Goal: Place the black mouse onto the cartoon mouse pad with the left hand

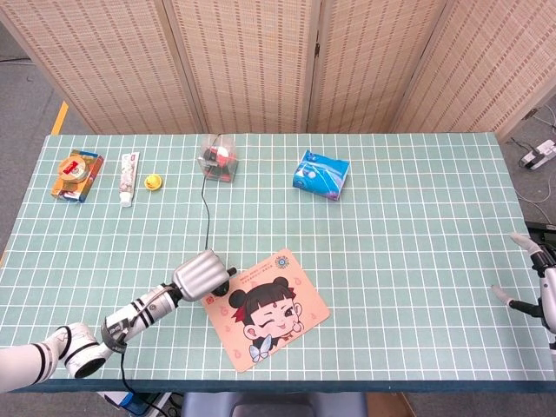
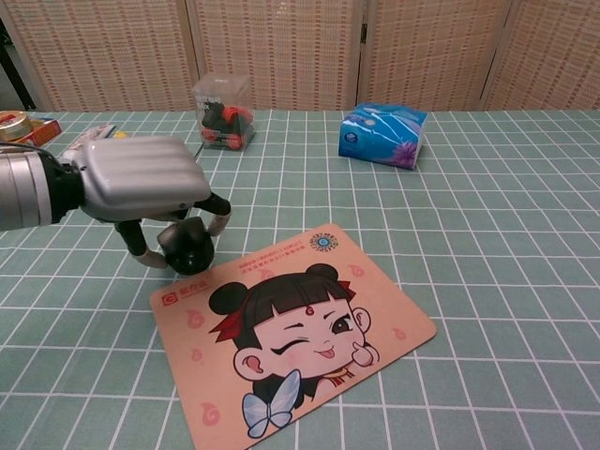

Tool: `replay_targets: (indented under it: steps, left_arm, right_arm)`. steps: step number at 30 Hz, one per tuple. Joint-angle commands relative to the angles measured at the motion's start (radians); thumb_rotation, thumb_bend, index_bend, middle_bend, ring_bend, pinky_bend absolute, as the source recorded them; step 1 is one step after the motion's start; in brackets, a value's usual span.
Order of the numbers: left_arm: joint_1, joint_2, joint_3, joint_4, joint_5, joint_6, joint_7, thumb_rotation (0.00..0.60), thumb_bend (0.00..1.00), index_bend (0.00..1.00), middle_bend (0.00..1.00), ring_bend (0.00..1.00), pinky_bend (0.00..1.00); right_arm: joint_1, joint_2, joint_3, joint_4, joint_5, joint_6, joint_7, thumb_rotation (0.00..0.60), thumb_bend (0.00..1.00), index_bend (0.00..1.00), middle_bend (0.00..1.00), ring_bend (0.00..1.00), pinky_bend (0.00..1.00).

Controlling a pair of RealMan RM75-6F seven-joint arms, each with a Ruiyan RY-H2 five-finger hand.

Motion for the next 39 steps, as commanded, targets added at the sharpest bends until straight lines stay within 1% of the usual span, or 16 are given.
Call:
replay_targets:
  steps: [1,7,13,23,31,34,39]
  left_arm:
    - [-0.003,0.014,0.001,-0.064,-0.006,-0.007,0.054,0.6,0.18,0.59,1.0,1.0,1.0]
    - [-0.019,0.008,0.008,-0.138,-0.006,-0.041,0.14,0.6,0.18,0.59,1.0,1.0,1.0]
    - [-0.03,-0.036,-0.005,-0.166,-0.055,-0.072,0.194,0.6,0.18,0.59,1.0,1.0,1.0]
    - [-0.062,-0.107,-0.031,-0.16,-0.13,-0.106,0.245,0.6,0.18,0.58,1.0,1.0,1.0]
    - [-0.086,-0.156,-0.044,-0.151,-0.185,-0.114,0.287,0.6,0.18,0.58,1.0,1.0,1.0]
    - [-0.093,-0.166,-0.044,-0.15,-0.205,-0.116,0.299,0.6,0.18,0.56,1.0,1.0,1.0]
    - [-0.104,-0.17,-0.038,-0.157,-0.227,-0.116,0.317,0.6,0.18,0.44,1.0,1.0,1.0]
  right_arm:
    - [-0.005,0.004,0.001,-0.004,-0.002,0.012,-0.001,0.6,0.12,0.19,0.25,0.19,0.4]
    - [-0.019,0.012,0.008,-0.012,-0.001,0.039,0.005,0.6,0.12,0.19,0.26,0.19,0.4]
    - [-0.029,0.024,0.01,-0.019,0.002,0.051,0.013,0.6,0.12,0.19,0.26,0.19,0.4]
    - [-0.044,0.044,0.02,-0.023,0.016,0.066,0.041,0.6,0.12,0.19,0.26,0.19,0.4]
    - [-0.05,0.052,0.022,-0.023,0.015,0.068,0.055,0.6,0.12,0.19,0.26,0.19,0.4]
    - [-0.052,0.052,0.025,-0.022,0.016,0.074,0.058,0.6,0.12,0.19,0.26,0.19,0.4]
    - [-0.059,0.053,0.03,-0.023,0.014,0.091,0.068,0.6,0.12,0.19,0.26,0.19,0.4]
